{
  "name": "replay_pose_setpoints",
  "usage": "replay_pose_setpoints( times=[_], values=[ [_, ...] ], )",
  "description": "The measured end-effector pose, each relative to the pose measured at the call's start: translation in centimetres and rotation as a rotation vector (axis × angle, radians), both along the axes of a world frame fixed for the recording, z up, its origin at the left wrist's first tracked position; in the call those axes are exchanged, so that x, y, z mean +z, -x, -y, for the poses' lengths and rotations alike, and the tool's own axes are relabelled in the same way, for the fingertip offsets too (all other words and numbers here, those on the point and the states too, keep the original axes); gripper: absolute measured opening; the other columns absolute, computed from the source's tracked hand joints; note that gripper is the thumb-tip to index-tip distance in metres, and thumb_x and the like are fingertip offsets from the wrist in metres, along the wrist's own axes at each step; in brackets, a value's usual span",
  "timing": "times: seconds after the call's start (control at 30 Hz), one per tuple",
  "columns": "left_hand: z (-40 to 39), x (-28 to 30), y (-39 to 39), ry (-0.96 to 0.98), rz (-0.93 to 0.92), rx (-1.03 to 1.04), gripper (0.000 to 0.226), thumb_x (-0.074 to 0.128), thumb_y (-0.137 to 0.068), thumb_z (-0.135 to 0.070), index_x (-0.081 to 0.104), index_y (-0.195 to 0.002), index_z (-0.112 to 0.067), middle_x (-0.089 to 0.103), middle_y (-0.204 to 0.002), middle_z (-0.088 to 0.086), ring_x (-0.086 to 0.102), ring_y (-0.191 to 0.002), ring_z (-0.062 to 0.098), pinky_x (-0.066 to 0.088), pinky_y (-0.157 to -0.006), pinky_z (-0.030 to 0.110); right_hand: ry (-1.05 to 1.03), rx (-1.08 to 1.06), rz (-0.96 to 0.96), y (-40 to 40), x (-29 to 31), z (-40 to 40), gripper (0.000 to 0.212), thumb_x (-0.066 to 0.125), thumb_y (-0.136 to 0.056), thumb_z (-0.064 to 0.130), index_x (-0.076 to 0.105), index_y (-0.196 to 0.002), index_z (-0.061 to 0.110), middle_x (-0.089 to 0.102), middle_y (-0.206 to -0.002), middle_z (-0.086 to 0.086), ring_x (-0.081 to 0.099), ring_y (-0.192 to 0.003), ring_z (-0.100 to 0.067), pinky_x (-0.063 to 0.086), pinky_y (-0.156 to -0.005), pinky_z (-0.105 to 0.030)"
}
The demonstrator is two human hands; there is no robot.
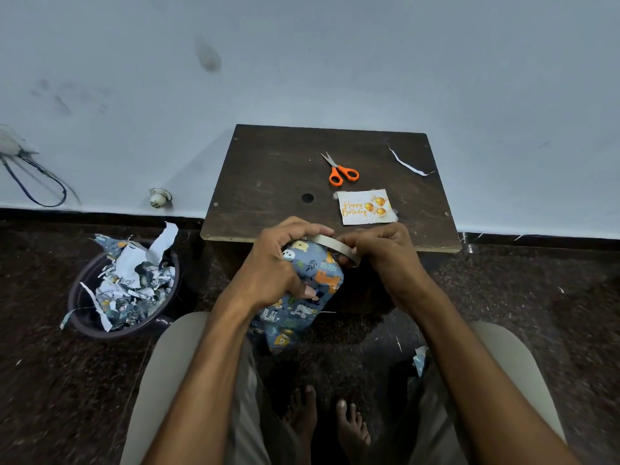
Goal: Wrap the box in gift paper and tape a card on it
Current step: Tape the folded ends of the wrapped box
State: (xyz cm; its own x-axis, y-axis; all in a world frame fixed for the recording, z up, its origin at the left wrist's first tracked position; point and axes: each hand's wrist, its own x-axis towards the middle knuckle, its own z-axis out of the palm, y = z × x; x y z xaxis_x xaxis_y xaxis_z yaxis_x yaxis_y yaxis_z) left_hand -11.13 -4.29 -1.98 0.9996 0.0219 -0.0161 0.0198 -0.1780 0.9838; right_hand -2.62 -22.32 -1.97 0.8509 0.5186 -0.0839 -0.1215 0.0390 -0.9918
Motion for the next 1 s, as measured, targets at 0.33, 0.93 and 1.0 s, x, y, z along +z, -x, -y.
replay_pose_setpoints(
  times=[0.33, 0.93, 1.0],
  values=[
    [-0.5, 0.2, 0.1, 0.128, -0.039, 0.056, 0.09, 0.076, -0.043, 0.024, 0.073, -0.12, -0.024, 0.064, -0.122, 0.005, 0.068, -0.102, 0.028, 0.061, -0.061, 0.045, -0.152, 0.115, -0.049, -0.4, 0.0, 0.6, 0.029, 0.056, -0.082, -0.01, 0.079, -0.095, 0.003, 0.071, -0.089, -0.031, 0.065, -0.078, -0.034, 0.057, -0.075, -0.033],
    [-0.8, 0.1, 0.2, 0.362, -0.16, -0.012, 0.083, 0.069, -0.047, 0.015, 0.066, -0.127, -0.007, 0.074, -0.111, 0.019, 0.073, -0.097, 0.033, 0.06, -0.068, 0.036, -0.062, 0.111, 0.268, -0.2, 1.1, 1.1, 0.01, 0.072, -0.087, -0.008, 0.074, -0.093, -0.001, 0.072, -0.089, -0.025, 0.072, -0.068, -0.021, 0.059, -0.06, -0.027],
    [-0.8, 0.1, 0.2, 0.381, -0.172, -0.023, 0.083, 0.068, -0.047, 0.015, 0.065, -0.127, -0.005, 0.072, -0.113, 0.022, 0.072, -0.098, 0.035, 0.061, -0.07, 0.038, -0.048, 0.121, 0.288, -0.3, 1.1, 1.2, 0.008, 0.074, -0.086, -0.004, 0.076, -0.09, 0.003, 0.073, -0.091, -0.024, 0.072, -0.071, -0.024, 0.06, -0.062, -0.029]
  ],
)
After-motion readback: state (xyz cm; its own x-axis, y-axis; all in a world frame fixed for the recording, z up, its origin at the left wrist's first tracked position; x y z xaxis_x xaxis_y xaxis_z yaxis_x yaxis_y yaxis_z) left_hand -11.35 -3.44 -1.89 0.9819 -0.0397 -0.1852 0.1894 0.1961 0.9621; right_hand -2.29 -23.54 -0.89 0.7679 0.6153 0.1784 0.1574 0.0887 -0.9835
